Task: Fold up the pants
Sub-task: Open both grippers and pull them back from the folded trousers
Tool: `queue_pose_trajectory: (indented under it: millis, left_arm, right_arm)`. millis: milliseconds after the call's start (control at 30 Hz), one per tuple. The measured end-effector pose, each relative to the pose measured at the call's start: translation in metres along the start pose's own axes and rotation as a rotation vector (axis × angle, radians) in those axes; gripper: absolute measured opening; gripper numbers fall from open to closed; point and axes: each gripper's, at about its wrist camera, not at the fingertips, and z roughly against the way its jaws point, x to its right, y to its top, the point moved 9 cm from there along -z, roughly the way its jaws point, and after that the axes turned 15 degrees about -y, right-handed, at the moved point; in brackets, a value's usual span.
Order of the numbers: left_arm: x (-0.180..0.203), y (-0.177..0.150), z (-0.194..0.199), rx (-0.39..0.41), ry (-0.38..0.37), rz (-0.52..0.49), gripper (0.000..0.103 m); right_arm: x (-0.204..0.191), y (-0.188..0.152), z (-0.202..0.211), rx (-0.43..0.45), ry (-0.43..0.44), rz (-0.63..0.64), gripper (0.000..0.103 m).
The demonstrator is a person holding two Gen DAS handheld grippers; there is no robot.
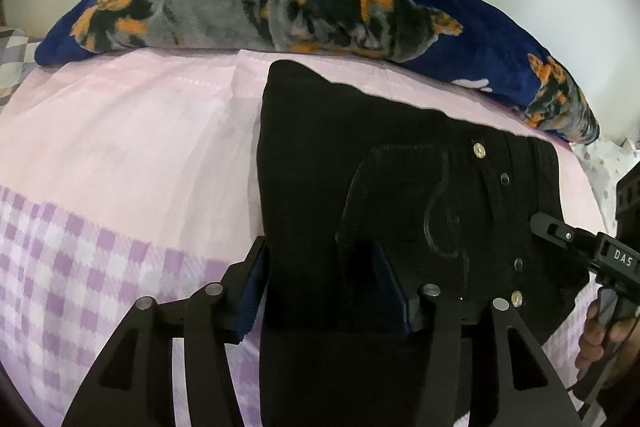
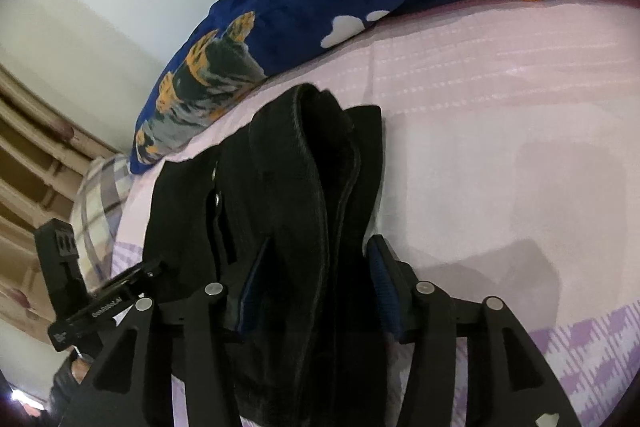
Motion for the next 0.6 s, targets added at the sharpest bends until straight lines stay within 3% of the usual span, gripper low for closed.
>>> queue_pose_trajectory:
  millis: [300, 600]
  left_arm:
    - [0.015, -0.031, 0.027, 0.002, 0.126, -0.024, 0.062]
    - [0.036, -0.061, 0.063, 0.046, 0.188, -0.021, 0.067]
  right_arm:
    - [0.007, -0.026, 0.023, 0.061, -0.11, 0.02, 0.07]
    - [0.009, -0.051, 0.071, 0.166, -0.215, 0.017, 0.082]
